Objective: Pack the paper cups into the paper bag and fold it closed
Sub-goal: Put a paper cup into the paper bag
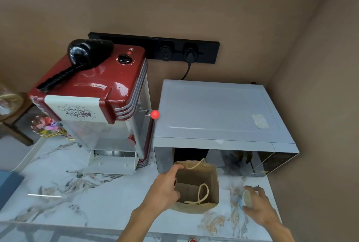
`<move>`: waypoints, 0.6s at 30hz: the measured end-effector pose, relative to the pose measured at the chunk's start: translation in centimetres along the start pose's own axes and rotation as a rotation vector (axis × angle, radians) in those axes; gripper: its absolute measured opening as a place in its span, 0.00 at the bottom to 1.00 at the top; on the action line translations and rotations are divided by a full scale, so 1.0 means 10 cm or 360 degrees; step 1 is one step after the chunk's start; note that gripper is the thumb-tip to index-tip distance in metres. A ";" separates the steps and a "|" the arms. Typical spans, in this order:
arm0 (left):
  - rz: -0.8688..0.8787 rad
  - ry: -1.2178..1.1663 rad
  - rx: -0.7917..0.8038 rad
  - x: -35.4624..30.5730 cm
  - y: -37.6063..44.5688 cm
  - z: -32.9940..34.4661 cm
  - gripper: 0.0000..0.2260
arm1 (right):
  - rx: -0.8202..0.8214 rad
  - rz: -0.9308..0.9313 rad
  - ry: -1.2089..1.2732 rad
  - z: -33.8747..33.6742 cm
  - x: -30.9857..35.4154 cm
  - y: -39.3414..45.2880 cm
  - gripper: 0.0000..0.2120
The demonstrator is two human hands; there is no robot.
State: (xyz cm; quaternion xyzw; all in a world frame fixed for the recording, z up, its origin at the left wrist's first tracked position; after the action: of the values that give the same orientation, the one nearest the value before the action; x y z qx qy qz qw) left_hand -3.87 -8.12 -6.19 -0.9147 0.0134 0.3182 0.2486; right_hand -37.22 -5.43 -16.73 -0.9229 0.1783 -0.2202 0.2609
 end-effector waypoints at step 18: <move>0.0046 -0.0034 -0.0123 -0.04 -0.07 0.03 0.35 | 0.1024 -0.0780 0.2112 -0.74 1.92 -1.01 0.20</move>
State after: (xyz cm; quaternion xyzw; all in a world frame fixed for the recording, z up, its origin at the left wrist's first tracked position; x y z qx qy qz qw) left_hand -4.24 -7.44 -5.89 -0.9199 0.0118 0.3317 0.2087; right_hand -22.60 -8.84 0.60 -0.4899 0.0154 -0.8189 0.2984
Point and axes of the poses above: each hand's wrist, its own y-axis towards the middle knuckle, its own z-axis out of the palm, x = y × z, the point moved 6 cm from there along y, towards the middle knuckle, and after that the axes turned 6 degrees about y, right-handed, at the moved point
